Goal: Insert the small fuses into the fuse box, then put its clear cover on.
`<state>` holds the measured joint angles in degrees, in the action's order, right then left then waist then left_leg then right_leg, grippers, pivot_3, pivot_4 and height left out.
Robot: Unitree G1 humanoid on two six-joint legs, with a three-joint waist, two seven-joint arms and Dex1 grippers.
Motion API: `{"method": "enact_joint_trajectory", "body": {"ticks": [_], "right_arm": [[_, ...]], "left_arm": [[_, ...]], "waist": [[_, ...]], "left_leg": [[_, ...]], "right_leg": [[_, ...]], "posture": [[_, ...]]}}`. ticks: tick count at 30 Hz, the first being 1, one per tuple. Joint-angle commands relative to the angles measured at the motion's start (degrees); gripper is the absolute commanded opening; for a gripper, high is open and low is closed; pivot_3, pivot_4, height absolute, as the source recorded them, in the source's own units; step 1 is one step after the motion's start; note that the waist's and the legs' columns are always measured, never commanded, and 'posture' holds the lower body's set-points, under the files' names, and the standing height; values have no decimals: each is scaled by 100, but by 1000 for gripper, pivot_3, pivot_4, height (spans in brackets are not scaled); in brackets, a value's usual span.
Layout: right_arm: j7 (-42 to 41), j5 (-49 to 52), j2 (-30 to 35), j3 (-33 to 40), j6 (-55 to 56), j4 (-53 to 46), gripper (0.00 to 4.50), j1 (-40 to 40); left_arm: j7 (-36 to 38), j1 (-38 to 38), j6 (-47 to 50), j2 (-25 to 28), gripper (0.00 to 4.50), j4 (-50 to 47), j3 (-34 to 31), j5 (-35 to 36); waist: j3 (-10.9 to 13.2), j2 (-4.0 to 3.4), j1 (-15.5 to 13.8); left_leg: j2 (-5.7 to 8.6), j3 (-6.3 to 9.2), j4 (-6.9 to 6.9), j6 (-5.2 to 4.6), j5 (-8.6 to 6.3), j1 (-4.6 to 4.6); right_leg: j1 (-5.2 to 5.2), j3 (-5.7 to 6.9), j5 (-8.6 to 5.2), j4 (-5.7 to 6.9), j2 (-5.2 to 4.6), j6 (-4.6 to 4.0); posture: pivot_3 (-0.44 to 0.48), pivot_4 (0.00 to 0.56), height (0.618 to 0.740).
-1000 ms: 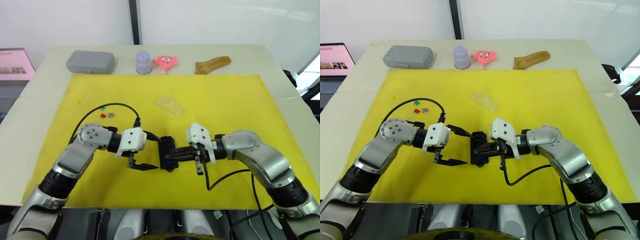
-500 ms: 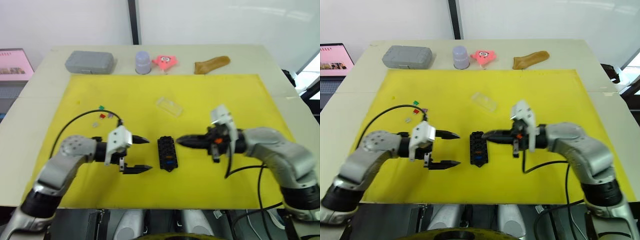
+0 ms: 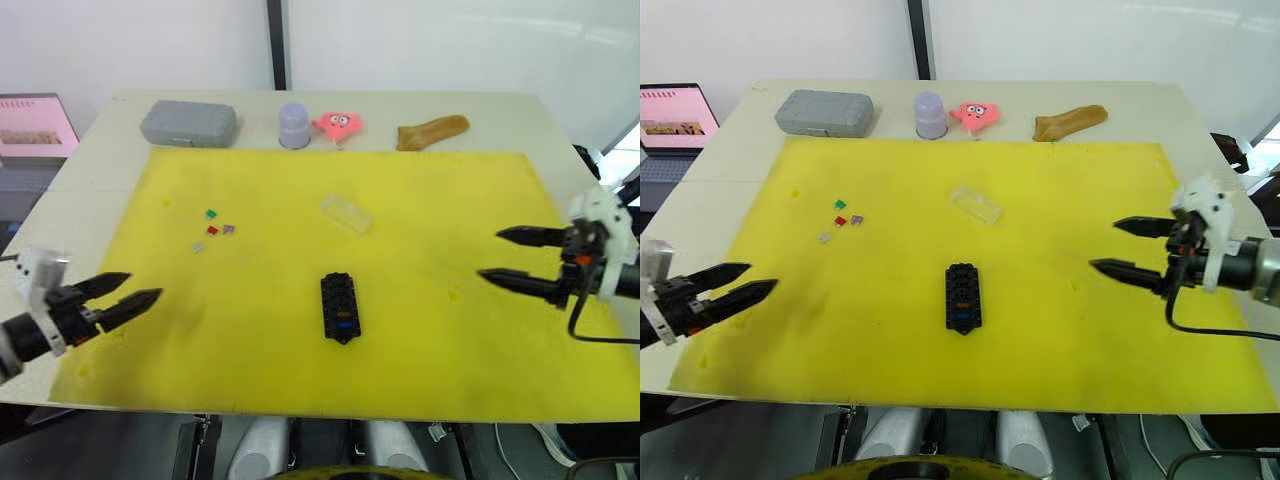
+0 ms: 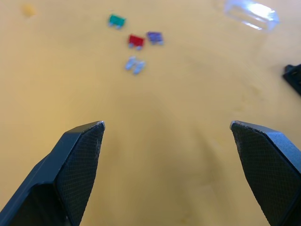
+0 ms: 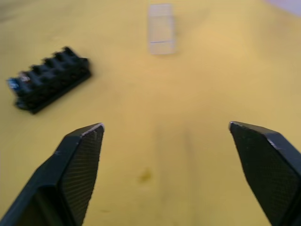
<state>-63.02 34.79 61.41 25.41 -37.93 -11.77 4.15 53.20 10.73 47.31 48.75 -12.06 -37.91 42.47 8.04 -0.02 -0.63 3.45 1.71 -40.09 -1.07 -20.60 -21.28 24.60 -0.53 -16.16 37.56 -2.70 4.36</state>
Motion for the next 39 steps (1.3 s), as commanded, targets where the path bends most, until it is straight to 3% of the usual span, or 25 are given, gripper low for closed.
{"method": "enact_joint_trajectory", "body": {"ticks": [1,6,10,18,21,26,31,39], "right_arm": [[112,-60,-51,39,213,-42,4425,176],[399,390,-252,-315,-232,-723,4425,638],[611,726,-494,-848,-531,-1354,4425,1055],[1270,1106,-1508,-1719,-750,-1774,4425,2112],[1344,753,-1763,-2097,-453,-1753,4425,2061],[1396,822,-1912,-2233,-473,-1795,4425,2281],[1410,738,-1948,-2362,-406,-1783,4425,2351],[1361,574,-1889,-2493,-352,-1795,4425,2370]], "left_arm": [[-85,-252,106,108,4500,242,-98,124],[-374,-1084,1032,91,4500,646,309,568],[-916,-2183,2372,-53,4500,1426,423,1134],[-1151,-3472,3749,-219,4500,3272,631,1196],[-1306,-3946,3544,-408,4500,4253,545,973],[-1240,-4191,3453,-448,4500,4779,568,833],[-1185,-4138,3463,-675,4500,4674,683,836],[-1496,-4398,3231,-888,4500,5230,245,764]], "waist": [[1,-2,-4],[1,-2,0],[0,2,0],[-1,4,114],[-8,17,109],[-8,17,126],[-9,17,112],[-10,18,58]], "left_leg": [[0,0,0,0,0,0],[0,0,0,1,0,-1],[0,1,0,3,1,-8],[4,0,-1,9,4,-10],[7,2,-5,9,5,-15],[8,2,-6,14,7,-14],[8,3,-6,18,10,-12],[10,3,-7,17,10,-12]], "right_leg": [[0,0,0,0,0,0],[1,0,0,1,0,0],[12,1,0,6,1,0],[37,1,0,41,1,0],[40,1,0,43,0,0],[43,1,0,46,-1,0],[42,1,0,51,-2,0],[42,1,0,53,-4,0]], "posture": [[0,150,740],[0,150,740],[0,150,740],[0,150,740],[0,150,740],[0,150,740],[0,150,740],[0,150,740]]}}
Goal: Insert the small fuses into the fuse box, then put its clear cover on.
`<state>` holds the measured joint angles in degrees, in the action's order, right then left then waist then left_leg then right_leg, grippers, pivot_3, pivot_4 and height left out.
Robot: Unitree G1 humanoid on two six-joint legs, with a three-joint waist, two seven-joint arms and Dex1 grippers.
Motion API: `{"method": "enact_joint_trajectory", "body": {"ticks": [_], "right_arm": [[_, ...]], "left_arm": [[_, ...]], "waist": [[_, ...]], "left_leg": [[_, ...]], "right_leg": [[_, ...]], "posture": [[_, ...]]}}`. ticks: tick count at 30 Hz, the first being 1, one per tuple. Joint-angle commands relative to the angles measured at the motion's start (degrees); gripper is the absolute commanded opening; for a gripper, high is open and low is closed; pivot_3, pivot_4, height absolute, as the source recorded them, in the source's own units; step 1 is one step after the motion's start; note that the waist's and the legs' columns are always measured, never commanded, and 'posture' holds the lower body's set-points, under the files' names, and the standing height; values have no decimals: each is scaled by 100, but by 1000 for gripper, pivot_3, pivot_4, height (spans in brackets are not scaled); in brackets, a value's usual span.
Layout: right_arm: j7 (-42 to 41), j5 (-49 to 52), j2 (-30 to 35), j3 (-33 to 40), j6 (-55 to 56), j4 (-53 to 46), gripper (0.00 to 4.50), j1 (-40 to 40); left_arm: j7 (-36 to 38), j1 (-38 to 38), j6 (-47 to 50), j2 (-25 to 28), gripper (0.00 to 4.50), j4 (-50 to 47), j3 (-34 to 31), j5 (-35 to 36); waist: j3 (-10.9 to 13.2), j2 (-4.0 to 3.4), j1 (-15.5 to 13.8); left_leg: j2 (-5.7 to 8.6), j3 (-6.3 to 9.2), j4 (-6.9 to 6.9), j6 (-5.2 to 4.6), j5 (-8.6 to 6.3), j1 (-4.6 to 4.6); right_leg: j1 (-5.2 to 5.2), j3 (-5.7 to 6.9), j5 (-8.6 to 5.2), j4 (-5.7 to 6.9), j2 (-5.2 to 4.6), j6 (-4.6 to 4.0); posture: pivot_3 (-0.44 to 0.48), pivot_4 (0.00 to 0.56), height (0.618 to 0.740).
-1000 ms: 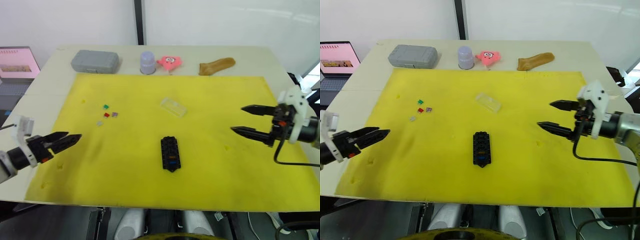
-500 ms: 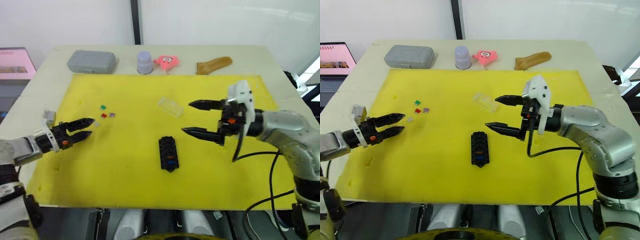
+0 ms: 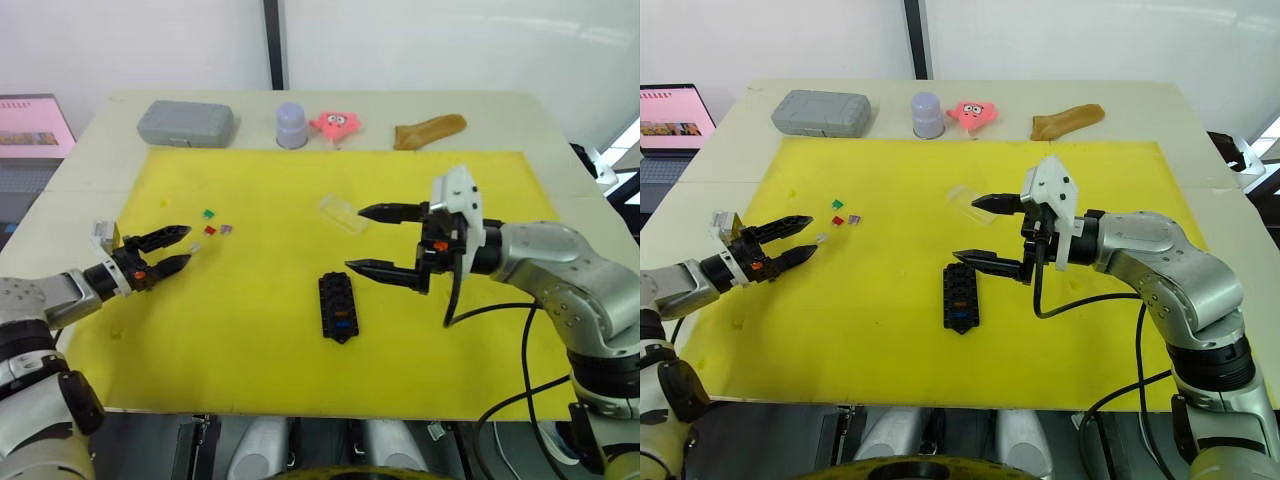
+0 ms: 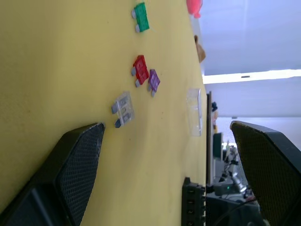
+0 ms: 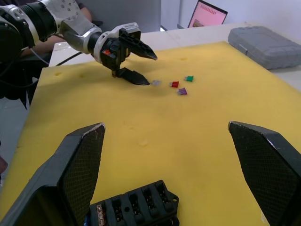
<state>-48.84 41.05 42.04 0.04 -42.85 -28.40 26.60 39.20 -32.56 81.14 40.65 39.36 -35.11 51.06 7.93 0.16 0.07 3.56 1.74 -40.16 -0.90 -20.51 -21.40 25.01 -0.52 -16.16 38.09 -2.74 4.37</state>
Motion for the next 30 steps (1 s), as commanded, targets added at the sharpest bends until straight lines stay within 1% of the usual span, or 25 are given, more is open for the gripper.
{"method": "enact_joint_trajectory", "body": {"ticks": [1,7,14,16,18,20,24,30], "right_arm": [[-70,-61,57,45,139,-123,4425,133],[-88,-73,43,29,100,-99,4425,177],[-81,-80,42,38,68,-141,4425,155],[-80,-88,65,63,74,-167,4425,130],[-79,-117,81,72,102,-182,4500,109],[-88,-127,83,75,111,-184,4500,95],[-80,-143,73,74,115,-188,4500,78],[-59,-135,70,87,100,-187,4500,41]], "left_arm": [[-97,-83,-178,-93,4500,104,-28,-112],[-105,-232,-370,-176,4500,383,4,-228],[-147,-274,-506,-399,4500,313,174,-360],[-235,-267,-769,-487,4500,246,226,-492],[-226,-281,-724,-524,3963,214,254,-508],[-142,-262,-626,-542,3219,115,321,-496],[-120,-192,-737,-568,3219,25,473,-655],[-149,-214,-660,-582,3219,-53,426,-651]], "waist": [[0,0,-24],[-1,-1,-77],[-7,-10,-100],[-8,-12,-104],[-10,-15,-114],[-10,-15,-111],[-10,-15,-115],[-10,-15,-108]], "left_leg": [[0,0,0,0,0,0],[0,0,-2,0,0,1],[2,2,-3,0,0,2],[3,2,-3,0,0,3],[3,3,-3,1,1,7],[3,4,-3,3,2,6],[4,7,-3,3,2,5],[5,8,-3,3,2,5]], "right_leg": [[0,0,0,0,0,0],[-1,0,0,0,0,0],[-6,0,0,0,-2,0],[-7,0,0,0,-3,0],[-12,0,0,0,-3,0],[-12,0,0,0,-3,0],[-12,0,0,0,-4,0],[-12,0,0,0,-4,0]], "posture": [[0,150,740],[0,150,740],[0,150,740],[0,150,740],[0,150,740],[0,150,740],[0,150,740],[0,150,740]]}}
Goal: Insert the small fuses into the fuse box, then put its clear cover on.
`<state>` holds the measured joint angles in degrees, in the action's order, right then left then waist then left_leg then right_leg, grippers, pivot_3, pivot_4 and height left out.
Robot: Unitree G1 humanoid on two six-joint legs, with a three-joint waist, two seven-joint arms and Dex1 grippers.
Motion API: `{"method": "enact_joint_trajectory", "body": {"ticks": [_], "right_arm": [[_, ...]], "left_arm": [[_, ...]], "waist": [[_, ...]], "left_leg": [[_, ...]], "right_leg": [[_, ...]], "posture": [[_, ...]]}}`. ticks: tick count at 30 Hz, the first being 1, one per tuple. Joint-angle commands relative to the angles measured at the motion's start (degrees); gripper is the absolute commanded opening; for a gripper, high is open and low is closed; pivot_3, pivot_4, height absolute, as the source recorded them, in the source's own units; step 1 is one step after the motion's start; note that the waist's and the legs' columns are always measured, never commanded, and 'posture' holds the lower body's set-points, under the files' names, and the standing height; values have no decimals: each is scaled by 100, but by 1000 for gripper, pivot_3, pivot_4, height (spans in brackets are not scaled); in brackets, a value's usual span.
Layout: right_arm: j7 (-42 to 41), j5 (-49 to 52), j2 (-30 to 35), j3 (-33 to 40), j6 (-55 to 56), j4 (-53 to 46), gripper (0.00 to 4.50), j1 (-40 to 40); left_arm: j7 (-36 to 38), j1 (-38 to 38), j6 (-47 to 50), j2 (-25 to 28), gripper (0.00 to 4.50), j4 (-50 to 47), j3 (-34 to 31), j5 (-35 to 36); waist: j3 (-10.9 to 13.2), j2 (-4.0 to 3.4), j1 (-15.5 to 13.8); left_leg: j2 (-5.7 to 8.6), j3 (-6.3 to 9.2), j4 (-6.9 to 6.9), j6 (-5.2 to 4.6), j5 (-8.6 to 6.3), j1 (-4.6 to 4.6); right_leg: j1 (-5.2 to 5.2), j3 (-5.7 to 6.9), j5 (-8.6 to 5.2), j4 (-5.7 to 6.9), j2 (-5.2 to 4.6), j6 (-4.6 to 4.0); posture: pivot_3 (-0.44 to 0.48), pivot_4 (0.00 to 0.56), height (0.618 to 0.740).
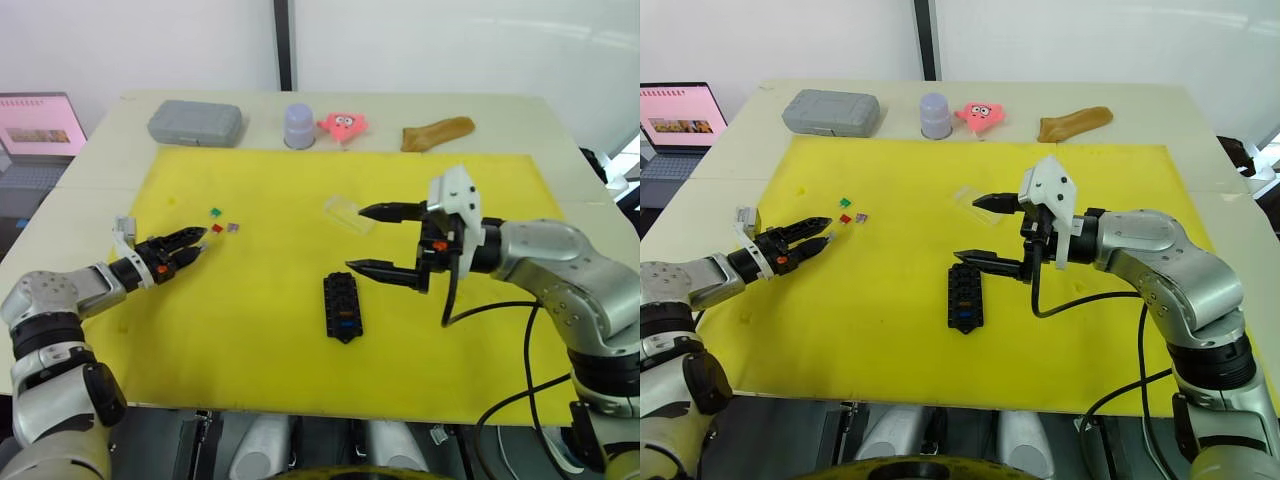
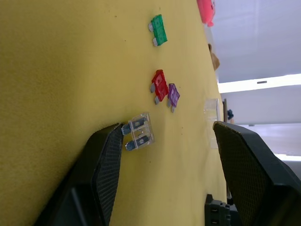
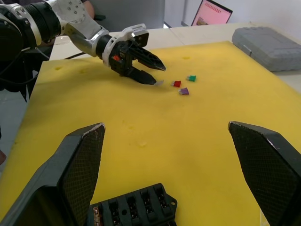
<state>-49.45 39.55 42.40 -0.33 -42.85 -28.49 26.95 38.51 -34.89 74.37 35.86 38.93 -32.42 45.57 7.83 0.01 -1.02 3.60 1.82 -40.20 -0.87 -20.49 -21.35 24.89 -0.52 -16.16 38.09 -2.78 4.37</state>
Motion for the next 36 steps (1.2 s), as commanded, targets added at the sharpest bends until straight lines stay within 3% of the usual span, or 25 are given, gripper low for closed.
{"method": "enact_joint_trajectory", "body": {"ticks": [1,5,8,12,21,26,31,36], "right_arm": [[2,17,34,124,97,-179,4500,7],[9,31,35,129,83,-193,4500,10],[54,40,10,134,51,-156,4500,5],[49,48,58,148,40,-205,4500,-68],[65,133,178,353,31,-254,4500,-325],[250,668,98,715,-280,-286,4500,-291],[631,1260,-91,972,-664,-157,4500,-47],[1349,1916,-517,1140,-1138,252,4500,590]], "left_arm": [[-74,13,17,-104,3219,-11,168,-109],[-115,-15,-100,-147,3219,-21,231,-196],[-363,128,-555,-275,2268,-234,421,-525],[-324,272,-453,-199,146,-489,256,-400],[-301,363,-278,107,62,-816,-8,-167],[-470,250,578,264,62,-1744,-898,752],[-1015,-144,1363,-96,62,-2810,-1424,1614],[-1750,-868,1665,-889,62,-3410,-1530,2416]], "waist": [[0,0,1],[0,0,-1],[0,0,-11],[0,0,8],[0,0,79],[6,12,171],[6,15,157],[5,21,147]], "left_leg": [[0,0,0,0,0,0],[0,0,0,0,0,0],[0,0,0,0,0,1],[0,1,0,0,0,1],[-3,0,5,4,2,2],[-5,0,6,5,2,-9],[-6,0,6,4,2,-9],[-4,1,2,4,2,-10]], "right_leg": [[0,0,0,0,0,0],[0,0,0,0,0,0],[-2,0,0,-1,0,0],[-2,0,0,-1,-1,0],[3,0,0,0,2,0],[14,0,0,0,3,0],[14,0,0,-1,3,0],[10,0,0,-2,2,0]], "posture": [[0,150,740],[0,150,740],[0,150,740],[0,150,740],[0,150,740],[0,150,740],[0,150,740],[0,150,740]]}}
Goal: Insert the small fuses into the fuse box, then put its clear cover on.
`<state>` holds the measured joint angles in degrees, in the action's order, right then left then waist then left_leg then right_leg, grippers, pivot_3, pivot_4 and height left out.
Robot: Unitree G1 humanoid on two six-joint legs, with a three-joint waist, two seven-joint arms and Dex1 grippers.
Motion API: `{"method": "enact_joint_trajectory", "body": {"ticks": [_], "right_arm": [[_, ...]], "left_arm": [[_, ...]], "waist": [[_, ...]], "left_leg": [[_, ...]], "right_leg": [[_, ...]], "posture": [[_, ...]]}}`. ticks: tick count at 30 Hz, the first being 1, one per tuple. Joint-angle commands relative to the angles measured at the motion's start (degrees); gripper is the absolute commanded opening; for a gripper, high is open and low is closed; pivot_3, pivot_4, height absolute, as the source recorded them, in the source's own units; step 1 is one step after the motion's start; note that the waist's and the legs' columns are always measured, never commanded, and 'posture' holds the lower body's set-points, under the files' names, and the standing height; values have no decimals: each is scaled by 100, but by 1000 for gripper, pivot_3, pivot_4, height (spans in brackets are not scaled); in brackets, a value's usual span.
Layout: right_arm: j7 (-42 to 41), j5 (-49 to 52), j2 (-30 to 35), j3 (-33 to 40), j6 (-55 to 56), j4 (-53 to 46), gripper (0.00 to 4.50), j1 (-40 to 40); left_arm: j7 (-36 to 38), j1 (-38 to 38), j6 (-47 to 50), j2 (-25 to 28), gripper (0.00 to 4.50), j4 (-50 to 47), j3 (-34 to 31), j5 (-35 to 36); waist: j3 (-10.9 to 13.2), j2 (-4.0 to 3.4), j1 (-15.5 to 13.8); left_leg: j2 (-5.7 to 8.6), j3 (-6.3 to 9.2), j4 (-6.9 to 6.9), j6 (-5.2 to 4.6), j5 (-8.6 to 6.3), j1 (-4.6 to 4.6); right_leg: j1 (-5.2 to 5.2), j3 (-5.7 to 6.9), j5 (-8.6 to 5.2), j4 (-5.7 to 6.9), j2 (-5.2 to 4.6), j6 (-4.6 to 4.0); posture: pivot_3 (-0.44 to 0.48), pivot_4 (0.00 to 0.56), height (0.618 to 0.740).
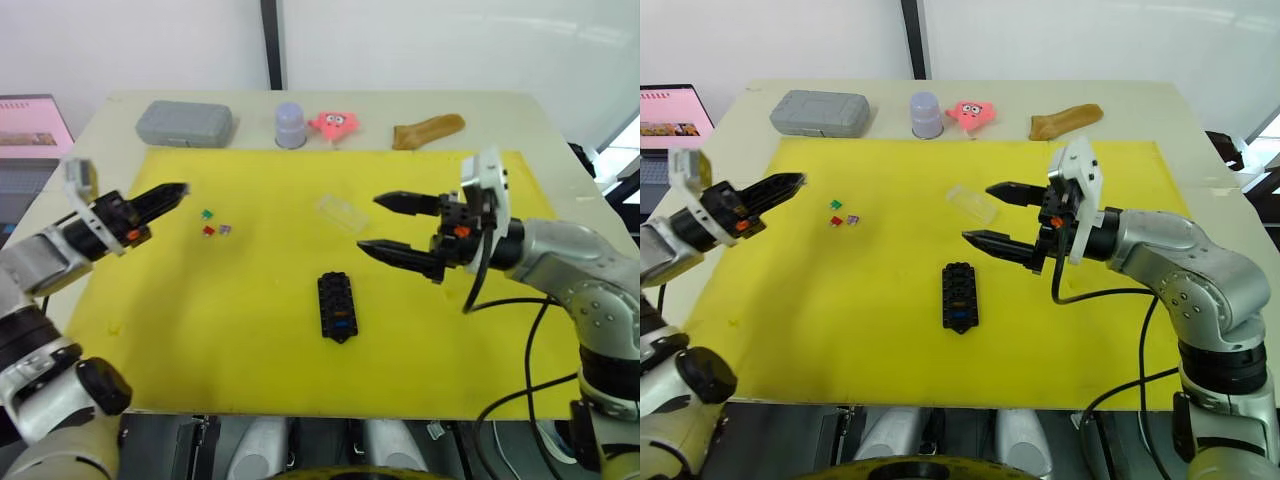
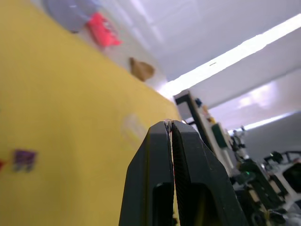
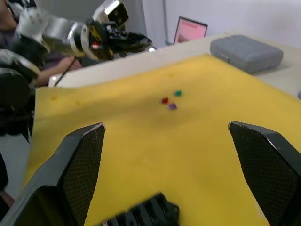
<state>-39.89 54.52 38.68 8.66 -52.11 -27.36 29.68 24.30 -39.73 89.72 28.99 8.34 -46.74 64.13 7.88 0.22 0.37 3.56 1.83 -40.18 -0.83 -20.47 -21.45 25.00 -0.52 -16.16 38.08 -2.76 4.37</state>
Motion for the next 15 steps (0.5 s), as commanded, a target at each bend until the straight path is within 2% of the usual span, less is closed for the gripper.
{"method": "enact_joint_trajectory", "body": {"ticks": [1,4,7,10,15], "right_arm": [[533,566,-215,254,-322,207,4500,434],[937,1134,-496,286,-607,335,4500,715],[1502,1640,-813,301,-808,503,4500,971],[1791,1938,-932,255,-895,500,4500,1082],[1819,2125,-751,244,-897,274,4500,844]], "left_arm": [[-452,-486,164,-330,62,-417,-67,719],[-793,-756,149,-669,62,-524,96,1413],[-1244,-896,-43,-755,62,-439,329,2079],[-1582,-822,-291,-579,62,-332,632,2733],[-2046,-221,-810,-42,62,-494,1102,3616]], "waist": [[0,1,23],[0,0,52],[0,0,77],[0,0,79],[0,0,69]], "left_leg": [[0,0,0,0,0,0],[0,0,4,1,0,1],[-1,-2,3,5,3,1],[0,-1,3,7,4,3],[0,-1,3,7,4,2]], "right_leg": [[1,1,0,0,0,0],[6,1,0,2,1,0],[7,1,0,3,1,0],[8,2,0,5,2,0],[9,2,0,6,2,0]], "posture": [[0,150,740],[0,150,740],[0,150,740],[0,150,740],[0,150,740]]}}
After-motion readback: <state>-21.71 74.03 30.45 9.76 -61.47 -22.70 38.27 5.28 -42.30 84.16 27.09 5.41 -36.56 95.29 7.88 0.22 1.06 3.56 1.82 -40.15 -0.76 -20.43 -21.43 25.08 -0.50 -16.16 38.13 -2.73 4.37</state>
